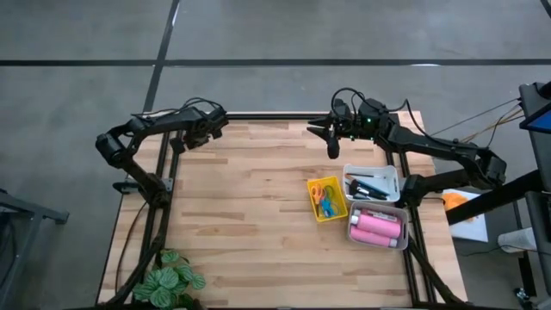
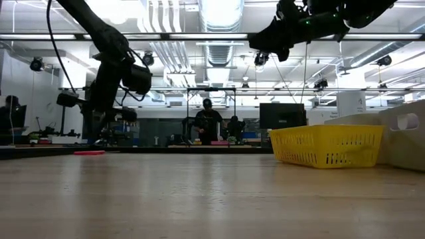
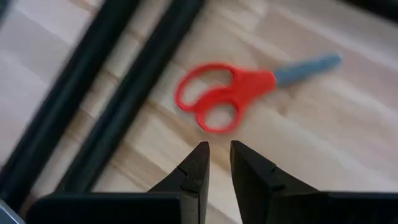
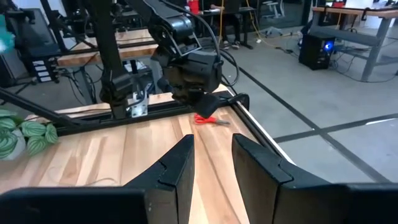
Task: Pick & Place Paint Supplies
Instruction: Put the red scissors into the yellow bin
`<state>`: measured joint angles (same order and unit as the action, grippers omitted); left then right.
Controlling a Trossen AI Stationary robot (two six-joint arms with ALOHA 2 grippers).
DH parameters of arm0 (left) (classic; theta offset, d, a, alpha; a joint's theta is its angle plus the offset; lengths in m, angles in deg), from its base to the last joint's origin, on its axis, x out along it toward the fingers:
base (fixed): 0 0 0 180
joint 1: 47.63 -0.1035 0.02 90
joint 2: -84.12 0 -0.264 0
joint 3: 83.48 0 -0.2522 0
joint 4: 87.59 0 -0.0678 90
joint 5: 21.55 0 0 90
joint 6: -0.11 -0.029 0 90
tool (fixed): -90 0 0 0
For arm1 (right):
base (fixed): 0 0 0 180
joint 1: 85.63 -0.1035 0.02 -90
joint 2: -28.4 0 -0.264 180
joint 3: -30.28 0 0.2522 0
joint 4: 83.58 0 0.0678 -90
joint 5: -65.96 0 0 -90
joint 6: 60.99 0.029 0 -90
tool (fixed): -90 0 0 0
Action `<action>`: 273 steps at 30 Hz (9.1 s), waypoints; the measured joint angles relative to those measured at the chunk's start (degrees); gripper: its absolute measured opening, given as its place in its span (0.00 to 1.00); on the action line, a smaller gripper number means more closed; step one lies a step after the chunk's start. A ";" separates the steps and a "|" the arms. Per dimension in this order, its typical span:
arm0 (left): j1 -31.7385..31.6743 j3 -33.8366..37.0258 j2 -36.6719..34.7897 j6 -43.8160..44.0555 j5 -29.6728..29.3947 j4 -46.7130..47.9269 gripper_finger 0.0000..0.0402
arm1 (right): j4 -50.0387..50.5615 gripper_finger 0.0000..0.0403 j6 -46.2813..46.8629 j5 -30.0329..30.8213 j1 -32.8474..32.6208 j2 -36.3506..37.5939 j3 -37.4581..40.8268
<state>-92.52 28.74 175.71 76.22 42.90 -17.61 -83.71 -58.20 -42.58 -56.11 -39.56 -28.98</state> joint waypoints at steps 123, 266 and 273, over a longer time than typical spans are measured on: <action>26.08 12.75 -8.37 -10.68 27.60 -24.49 0.16 | 0.11 0.27 0.15 0.13 -0.02 -0.07 0.00; 48.28 -30.38 31.58 0.29 19.13 -51.88 0.00 | 0.43 0.27 0.15 0.13 0.00 -0.15 -0.01; 48.19 -30.05 31.56 0.45 19.19 -51.20 0.00 | 0.33 0.27 0.17 0.13 -0.02 -0.15 -0.02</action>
<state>-44.32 -1.32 207.27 76.66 62.10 -68.81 -83.38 -58.03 -42.45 -56.13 -39.71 -29.00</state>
